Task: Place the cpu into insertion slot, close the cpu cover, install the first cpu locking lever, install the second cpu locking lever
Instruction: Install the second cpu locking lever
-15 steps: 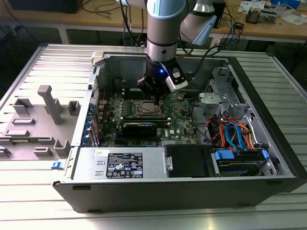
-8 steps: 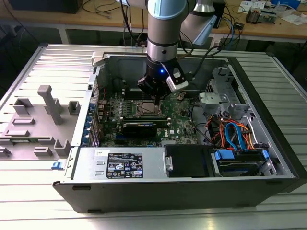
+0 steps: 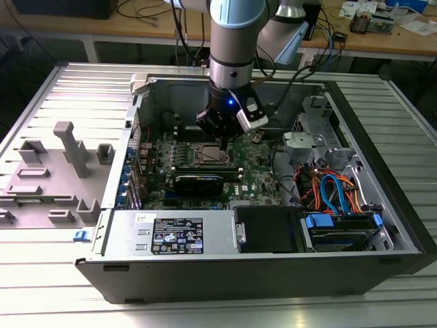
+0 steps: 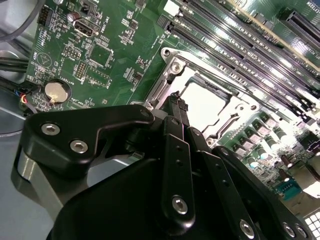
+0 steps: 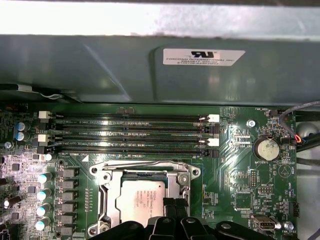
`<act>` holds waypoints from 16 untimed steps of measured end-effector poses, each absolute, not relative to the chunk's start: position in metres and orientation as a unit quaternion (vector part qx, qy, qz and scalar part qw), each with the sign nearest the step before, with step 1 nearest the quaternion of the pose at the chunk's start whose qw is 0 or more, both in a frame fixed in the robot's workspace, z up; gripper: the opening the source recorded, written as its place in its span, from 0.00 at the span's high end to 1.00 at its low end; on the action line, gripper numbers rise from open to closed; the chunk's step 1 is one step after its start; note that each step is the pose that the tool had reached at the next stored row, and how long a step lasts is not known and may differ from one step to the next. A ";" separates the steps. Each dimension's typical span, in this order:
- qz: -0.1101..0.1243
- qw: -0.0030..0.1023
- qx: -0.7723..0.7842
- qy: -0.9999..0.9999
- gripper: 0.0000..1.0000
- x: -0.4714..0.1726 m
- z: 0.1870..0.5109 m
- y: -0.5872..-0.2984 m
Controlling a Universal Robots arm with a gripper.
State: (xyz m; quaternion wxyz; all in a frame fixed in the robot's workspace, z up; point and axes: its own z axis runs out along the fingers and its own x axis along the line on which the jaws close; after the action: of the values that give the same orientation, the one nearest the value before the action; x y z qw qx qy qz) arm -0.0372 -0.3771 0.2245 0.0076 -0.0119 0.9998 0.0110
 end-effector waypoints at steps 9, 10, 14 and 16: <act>0.011 0.008 -0.012 1.000 0.89 -0.037 0.225 -0.379; 0.011 0.008 -0.012 1.000 0.89 -0.037 0.225 -0.379; 0.011 0.008 -0.012 1.000 0.89 -0.037 0.225 -0.381; 0.011 0.008 -0.012 1.000 0.89 -0.037 0.225 -0.381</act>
State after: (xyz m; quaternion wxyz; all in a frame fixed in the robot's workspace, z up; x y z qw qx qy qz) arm -0.0372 -0.3813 0.2245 0.0076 -0.0119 0.9998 0.0109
